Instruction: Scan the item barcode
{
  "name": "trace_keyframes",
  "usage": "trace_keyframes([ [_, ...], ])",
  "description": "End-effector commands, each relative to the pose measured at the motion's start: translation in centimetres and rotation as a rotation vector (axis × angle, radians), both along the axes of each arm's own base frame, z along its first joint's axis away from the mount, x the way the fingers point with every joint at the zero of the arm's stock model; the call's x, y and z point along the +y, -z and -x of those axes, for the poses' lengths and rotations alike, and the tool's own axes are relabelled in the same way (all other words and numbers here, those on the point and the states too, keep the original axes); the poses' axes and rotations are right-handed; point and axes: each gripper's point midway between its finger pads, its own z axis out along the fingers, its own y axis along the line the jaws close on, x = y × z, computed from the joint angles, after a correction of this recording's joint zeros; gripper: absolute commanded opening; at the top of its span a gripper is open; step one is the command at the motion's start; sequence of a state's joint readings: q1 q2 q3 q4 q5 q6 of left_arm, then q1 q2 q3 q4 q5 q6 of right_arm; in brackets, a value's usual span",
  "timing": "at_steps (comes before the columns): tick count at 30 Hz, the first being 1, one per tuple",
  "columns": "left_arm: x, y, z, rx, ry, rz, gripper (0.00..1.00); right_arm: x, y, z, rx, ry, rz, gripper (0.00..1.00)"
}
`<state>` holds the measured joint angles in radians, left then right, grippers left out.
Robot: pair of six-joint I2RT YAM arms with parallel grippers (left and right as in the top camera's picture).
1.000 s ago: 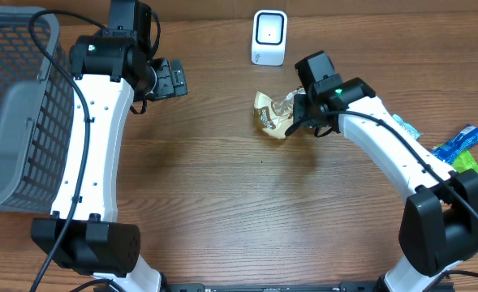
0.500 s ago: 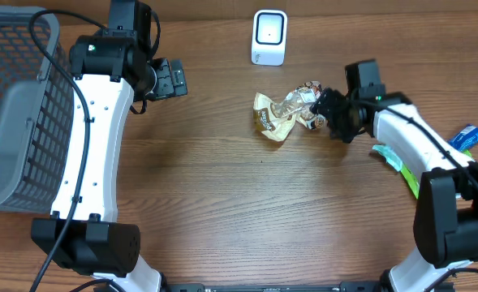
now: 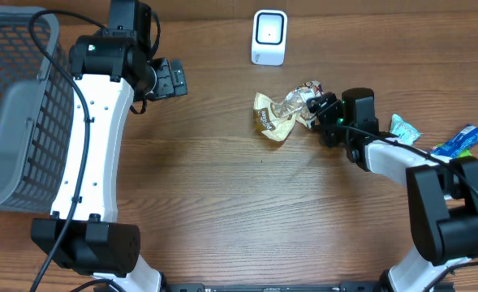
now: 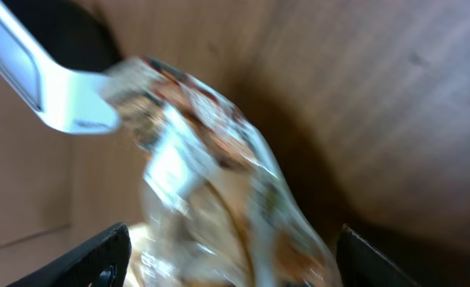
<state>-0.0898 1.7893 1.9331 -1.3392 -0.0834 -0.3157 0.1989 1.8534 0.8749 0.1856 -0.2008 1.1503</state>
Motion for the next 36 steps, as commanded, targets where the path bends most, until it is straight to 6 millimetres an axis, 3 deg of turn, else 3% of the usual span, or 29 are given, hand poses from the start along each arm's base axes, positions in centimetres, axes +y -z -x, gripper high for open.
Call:
trace_keyframes([
  [1, 0.0, -0.9, -0.1, -0.028, -0.002, -0.001, 1.00, -0.1, 1.7, -0.6, 0.010, 0.056, -0.030, 0.82],
  [8, 0.0, -0.9, -0.1, -0.028, -0.002, -0.001, 1.00, 1.9, 3.6, -1.1, -0.006, 0.011, -0.086, 0.76],
  [11, 0.0, -0.9, -0.1, -0.028, -0.002, -0.001, 1.00, 2.1, 3.5, -1.2, -0.012, 0.015, -0.094, 0.68],
  [18, 0.0, -0.9, -0.1, -0.028, -0.002, -0.001, 1.00, 3.4, 0.8, -2.3, -0.157, -0.117, -0.088, 0.22],
  [23, 0.0, -0.9, -0.1, -0.028, -0.002, -0.001, 1.00, 3.4, -1.6, -2.4, -0.210, -0.224, -0.074, 0.05],
  [33, 0.0, -0.9, -0.1, -0.028, -0.002, -0.001, 1.00, 0.0, -8.5, -2.2, -0.156, -0.461, 0.418, 0.04],
  [34, 0.0, -0.9, -0.1, -0.028, -0.002, -0.001, 1.00, 0.0, -9.2, -2.1, -0.143, -0.480, 0.432, 0.08],
  [36, 0.0, -0.9, -0.1, -0.028, -0.002, -0.001, 1.00, 0.2, -10.1, -1.9, -0.115, -0.485, 0.412, 0.32],
])
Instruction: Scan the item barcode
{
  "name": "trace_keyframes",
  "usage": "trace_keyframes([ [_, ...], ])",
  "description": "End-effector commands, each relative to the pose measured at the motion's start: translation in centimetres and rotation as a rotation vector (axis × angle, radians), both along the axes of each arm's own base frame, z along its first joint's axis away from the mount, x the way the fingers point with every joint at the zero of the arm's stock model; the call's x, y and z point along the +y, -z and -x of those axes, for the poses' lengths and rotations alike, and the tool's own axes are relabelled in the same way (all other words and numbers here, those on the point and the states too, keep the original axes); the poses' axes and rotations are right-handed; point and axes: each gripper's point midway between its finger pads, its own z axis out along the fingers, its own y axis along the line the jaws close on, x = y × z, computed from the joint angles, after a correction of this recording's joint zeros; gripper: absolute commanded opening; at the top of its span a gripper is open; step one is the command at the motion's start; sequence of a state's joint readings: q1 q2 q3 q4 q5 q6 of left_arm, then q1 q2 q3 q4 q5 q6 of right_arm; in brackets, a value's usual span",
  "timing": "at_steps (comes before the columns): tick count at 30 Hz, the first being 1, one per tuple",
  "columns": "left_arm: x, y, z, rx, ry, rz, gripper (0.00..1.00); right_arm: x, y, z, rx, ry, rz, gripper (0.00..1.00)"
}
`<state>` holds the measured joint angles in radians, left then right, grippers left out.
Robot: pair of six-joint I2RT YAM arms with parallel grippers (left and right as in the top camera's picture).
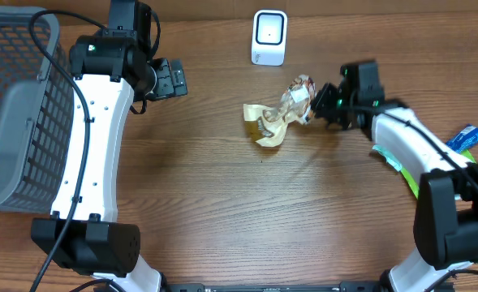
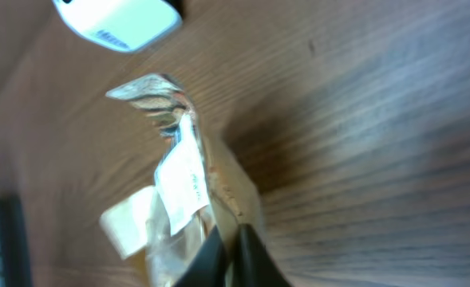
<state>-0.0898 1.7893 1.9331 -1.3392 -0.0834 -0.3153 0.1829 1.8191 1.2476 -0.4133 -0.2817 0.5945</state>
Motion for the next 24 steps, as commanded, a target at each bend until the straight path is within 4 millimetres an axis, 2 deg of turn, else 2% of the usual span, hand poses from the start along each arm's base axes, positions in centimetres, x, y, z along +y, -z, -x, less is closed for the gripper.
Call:
trace_keyframes([
  [1, 0.0, -0.9, -0.1, -0.028, -0.003, -0.001, 1.00, -0.1, -4.3, -1.0, -0.086, -0.062, 0.048, 0.51],
  [2, 0.0, -0.9, -0.1, -0.028, -0.002, -0.001, 1.00, 0.0, -4.3, -0.8, -0.057, -0.038, 0.016, 0.57],
  [4, 0.0, -0.9, -0.1, -0.028, -0.003, -0.001, 1.00, 0.1, -3.9, -0.2, 0.008, 0.028, -0.034, 0.61],
  [9, 0.0, -0.9, -0.1, -0.028, -0.003, -0.001, 1.00, -0.1, -3.2, 0.7, 0.064, 0.047, -0.037, 0.63],
  [12, 0.0, -0.9, -0.1, -0.028, -0.003, -0.001, 1.00, -0.2, -2.3, 1.3, 0.116, 0.086, -0.049, 0.73],
  [14, 0.0, -0.9, -0.1, -0.028, -0.003, -0.001, 1.00, -0.2, -0.9, 1.3, 0.144, 0.088, -0.048, 0.80],
  [16, 0.0, -0.9, -0.1, -0.028, -0.003, -0.001, 1.00, 0.7, 0.6, 1.1, 0.165, 0.039, -0.075, 0.84],
  [21, 0.0, -0.9, -0.1, -0.028, -0.003, -0.001, 1.00, 3.1, 4.7, 1.2, 0.239, -0.064, -0.174, 0.85],
  [24, 0.0, -0.9, -0.1, -0.028, -0.003, -0.001, 1.00, 4.1, 6.5, 1.3, 0.254, -0.123, -0.221, 0.85],
])
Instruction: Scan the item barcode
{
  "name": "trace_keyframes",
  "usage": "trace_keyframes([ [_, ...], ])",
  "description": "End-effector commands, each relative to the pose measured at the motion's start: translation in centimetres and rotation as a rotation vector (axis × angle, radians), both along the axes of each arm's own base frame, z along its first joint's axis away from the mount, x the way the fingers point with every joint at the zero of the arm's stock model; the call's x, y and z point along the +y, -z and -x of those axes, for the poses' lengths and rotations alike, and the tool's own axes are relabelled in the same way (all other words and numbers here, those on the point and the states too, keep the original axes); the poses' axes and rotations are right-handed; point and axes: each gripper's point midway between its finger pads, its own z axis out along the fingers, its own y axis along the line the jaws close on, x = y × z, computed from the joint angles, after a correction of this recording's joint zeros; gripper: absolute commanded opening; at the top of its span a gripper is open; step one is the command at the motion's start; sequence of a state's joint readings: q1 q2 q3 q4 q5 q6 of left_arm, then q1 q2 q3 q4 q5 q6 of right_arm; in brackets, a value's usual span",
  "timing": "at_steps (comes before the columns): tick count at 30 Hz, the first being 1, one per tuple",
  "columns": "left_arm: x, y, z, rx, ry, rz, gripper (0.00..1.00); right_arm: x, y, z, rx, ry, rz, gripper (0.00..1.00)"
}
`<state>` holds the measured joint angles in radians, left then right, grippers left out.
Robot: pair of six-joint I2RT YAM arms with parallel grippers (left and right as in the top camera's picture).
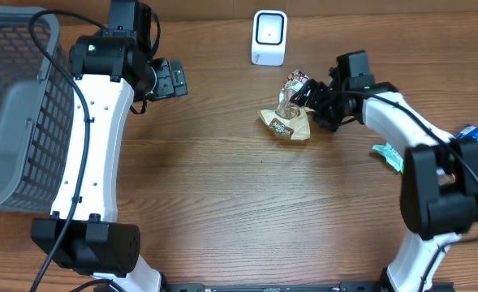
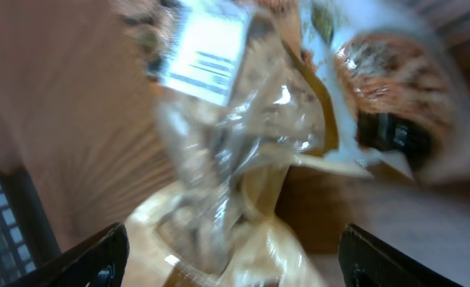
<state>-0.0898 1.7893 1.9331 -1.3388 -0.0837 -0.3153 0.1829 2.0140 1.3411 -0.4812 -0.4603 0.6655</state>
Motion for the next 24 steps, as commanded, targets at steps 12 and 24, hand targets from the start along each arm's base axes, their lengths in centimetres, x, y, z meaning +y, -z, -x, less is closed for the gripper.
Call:
trace_keyframes([
  [12, 0.0, -0.9, -0.1, -0.027, -0.002, -0.001, 1.00, 2.0, 4.7, -2.1, -0.045, -0.056, -0.099, 0.63],
  [24, 0.0, -0.9, -0.1, -0.027, -0.002, -0.001, 1.00, 0.1, 0.9, -2.1, -0.148, -0.095, 0.049, 0.30],
])
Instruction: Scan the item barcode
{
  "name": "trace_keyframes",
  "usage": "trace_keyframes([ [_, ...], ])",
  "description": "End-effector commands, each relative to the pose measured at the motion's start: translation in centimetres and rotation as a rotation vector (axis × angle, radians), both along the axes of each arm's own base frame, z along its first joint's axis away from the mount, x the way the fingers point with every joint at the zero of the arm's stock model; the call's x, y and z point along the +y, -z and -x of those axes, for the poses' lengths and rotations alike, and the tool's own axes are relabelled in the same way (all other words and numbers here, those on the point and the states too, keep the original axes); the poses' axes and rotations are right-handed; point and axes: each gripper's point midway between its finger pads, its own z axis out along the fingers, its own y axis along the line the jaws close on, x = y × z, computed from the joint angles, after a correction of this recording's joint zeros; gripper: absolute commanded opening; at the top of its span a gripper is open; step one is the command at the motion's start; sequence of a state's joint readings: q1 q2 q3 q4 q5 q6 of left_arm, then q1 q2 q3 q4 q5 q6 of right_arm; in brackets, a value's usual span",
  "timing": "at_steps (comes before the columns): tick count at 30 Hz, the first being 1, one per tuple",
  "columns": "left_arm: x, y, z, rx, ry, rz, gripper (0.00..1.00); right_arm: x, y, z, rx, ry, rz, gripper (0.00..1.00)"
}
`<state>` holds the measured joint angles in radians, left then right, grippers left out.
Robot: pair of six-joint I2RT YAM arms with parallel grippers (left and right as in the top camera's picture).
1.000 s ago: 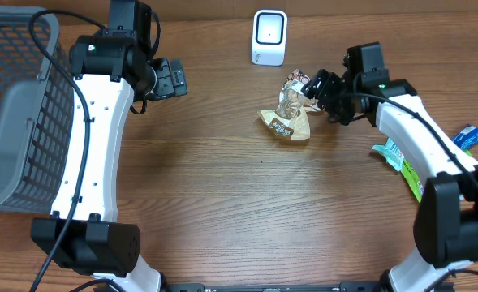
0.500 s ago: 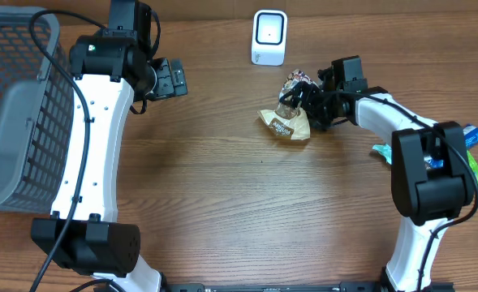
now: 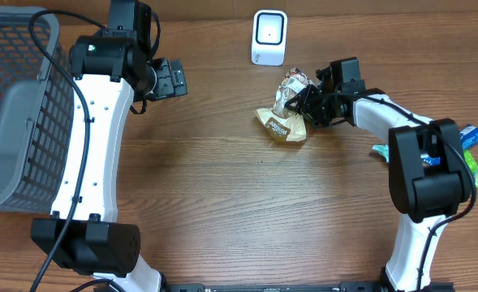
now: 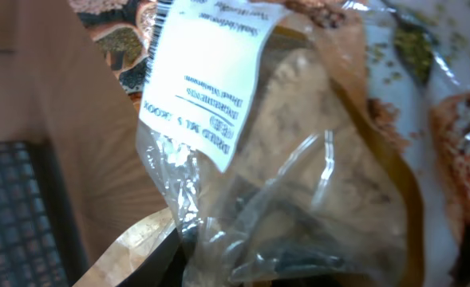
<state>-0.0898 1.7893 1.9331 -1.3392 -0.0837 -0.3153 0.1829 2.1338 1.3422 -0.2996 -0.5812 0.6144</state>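
A crumpled clear-and-tan bread bag (image 3: 286,113) lies below the white scanner (image 3: 269,36), its upper end raised. My right gripper (image 3: 310,104) is at the bag's right side and shut on its plastic. In the right wrist view the bag (image 4: 322,159) fills the frame, with a white printed label (image 4: 207,72) at the top. One dark finger (image 4: 159,267) shows at the bottom left; the other is only a dark shape behind the plastic. My left gripper (image 3: 172,79) hangs far left of the bag, and I cannot tell its state.
A grey mesh basket (image 3: 19,113) stands at the table's left edge. A blue packet (image 3: 468,136) and a teal packet (image 3: 383,151) lie at the right, behind my right arm. A dark gridded surface (image 4: 11,207) shows at the left of the wrist view.
The right jaws stood wide apart around the bag; now they are close together on its plastic. The gripper has shifted slightly left. The label sits nearer the wrist camera and reads sharply.
The right gripper was first open around the bag on the table. Then it was shut on it, with the bag hanging further left. Then the jaws were apart again with the bag under the scanner, and now they grip it there. The left arm stayed still.
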Motion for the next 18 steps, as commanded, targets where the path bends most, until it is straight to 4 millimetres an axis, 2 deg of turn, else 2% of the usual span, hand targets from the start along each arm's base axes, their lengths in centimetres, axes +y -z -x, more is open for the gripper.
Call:
trace_keyframes([
  [1, 0.0, -0.9, -0.1, -0.028, -0.002, -0.001, 1.00, -3.0, -2.7, -0.4, -0.109, 0.017, 0.209, 0.29],
  [5, 0.0, -0.9, -0.1, -0.028, -0.002, -0.001, 1.00, -6.8, -6.8, -0.4, -0.171, 0.058, 0.456, 0.29],
  [7, 0.0, -0.9, -0.1, -0.028, -0.002, -0.001, 1.00, -8.9, -8.8, -0.6, -0.189, 0.087, 0.596, 0.25],
  [8, 0.0, -0.9, -0.1, -0.028, -0.002, -0.001, 1.00, -10.5, -10.5, -0.9, -0.205, 0.104, 0.712, 0.23],
  [10, 0.0, -0.9, -0.1, -0.028, -0.002, -0.001, 1.00, -12.2, -13.1, -1.6, -0.247, 0.139, 0.870, 0.22],
  [11, 0.0, -0.9, -0.1, -0.028, -0.002, -0.001, 1.00, -12.6, -14.0, -1.9, -0.267, 0.152, 0.918, 0.22],
  [14, 0.0, -0.9, -0.1, -0.028, -0.002, -0.001, 1.00, -13.7, -18.5, -3.4, -0.406, 0.233, 1.174, 0.22],
  [16, 0.0, -0.9, -0.1, -0.028, -0.002, -0.001, 1.00, -13.4, -21.1, -4.5, -0.509, 0.260, 1.310, 0.19],
  [18, 0.0, -0.9, -0.1, -0.028, -0.002, -0.001, 1.00, -12.1, -23.8, -6.1, -0.635, 0.276, 1.439, 0.15],
])
